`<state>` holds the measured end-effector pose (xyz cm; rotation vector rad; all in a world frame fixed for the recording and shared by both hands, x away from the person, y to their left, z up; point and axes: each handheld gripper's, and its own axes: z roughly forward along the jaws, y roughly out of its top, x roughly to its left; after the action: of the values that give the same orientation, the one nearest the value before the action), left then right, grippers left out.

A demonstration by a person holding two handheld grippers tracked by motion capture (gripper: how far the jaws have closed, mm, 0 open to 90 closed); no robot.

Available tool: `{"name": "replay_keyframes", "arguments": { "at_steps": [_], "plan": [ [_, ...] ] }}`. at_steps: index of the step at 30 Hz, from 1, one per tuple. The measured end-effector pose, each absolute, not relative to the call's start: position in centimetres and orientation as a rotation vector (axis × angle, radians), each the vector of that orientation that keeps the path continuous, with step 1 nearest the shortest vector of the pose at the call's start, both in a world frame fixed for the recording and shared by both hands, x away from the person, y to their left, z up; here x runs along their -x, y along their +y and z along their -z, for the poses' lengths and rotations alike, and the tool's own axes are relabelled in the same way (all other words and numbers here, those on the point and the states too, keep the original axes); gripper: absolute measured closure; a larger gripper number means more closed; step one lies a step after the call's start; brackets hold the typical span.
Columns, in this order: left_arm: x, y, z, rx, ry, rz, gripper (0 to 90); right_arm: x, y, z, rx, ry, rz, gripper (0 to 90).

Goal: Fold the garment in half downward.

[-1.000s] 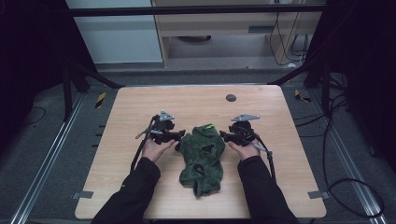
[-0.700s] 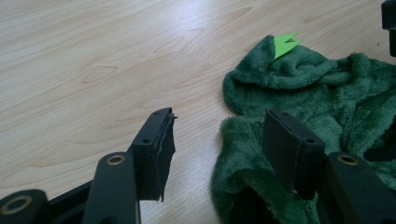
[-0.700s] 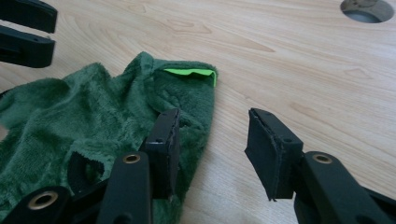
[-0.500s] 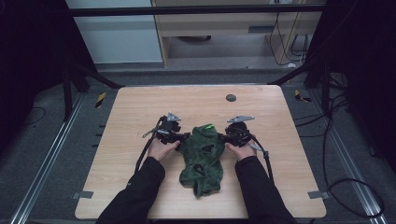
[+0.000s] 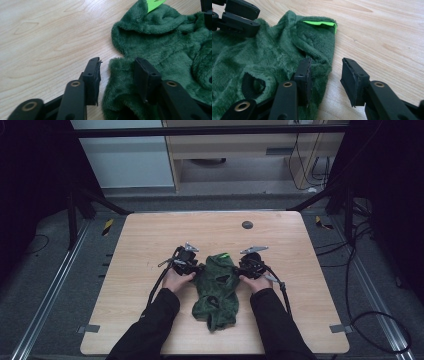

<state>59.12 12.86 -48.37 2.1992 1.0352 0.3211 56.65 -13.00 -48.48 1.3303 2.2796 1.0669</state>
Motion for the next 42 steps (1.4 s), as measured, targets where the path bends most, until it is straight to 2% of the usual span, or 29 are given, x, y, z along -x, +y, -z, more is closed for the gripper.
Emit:
{"name": "replay_keyframes", "arguments": {
  "at_steps": [9,18,25,31,42],
  "plan": [
    [-59.1,12.9,48.8,-2.204,1.045,-0.256,69.7,-56.8,-12.8,49.2,-1.339,2.320,-1.030,63.9],
    [-58.9,12.7,48.8,-2.202,1.065,-0.232,80.2,-56.8,-12.4,49.4,-1.340,2.349,-1.028,77.2],
    [-58.8,12.6,48.7,-2.207,1.064,-0.239,82.9,-56.8,-12.2,49.3,-1.338,2.353,-1.031,86.1],
    [-58.5,12.7,48.0,-2.178,1.052,-0.246,83.6,-56.7,-12.4,48.8,-1.319,2.326,-1.062,87.2],
    [-57.1,12.8,44.9,-2.119,0.990,-0.277,84.0,-55.6,-13.0,45.5,-1.233,2.265,-1.171,87.5]
  ]
}}
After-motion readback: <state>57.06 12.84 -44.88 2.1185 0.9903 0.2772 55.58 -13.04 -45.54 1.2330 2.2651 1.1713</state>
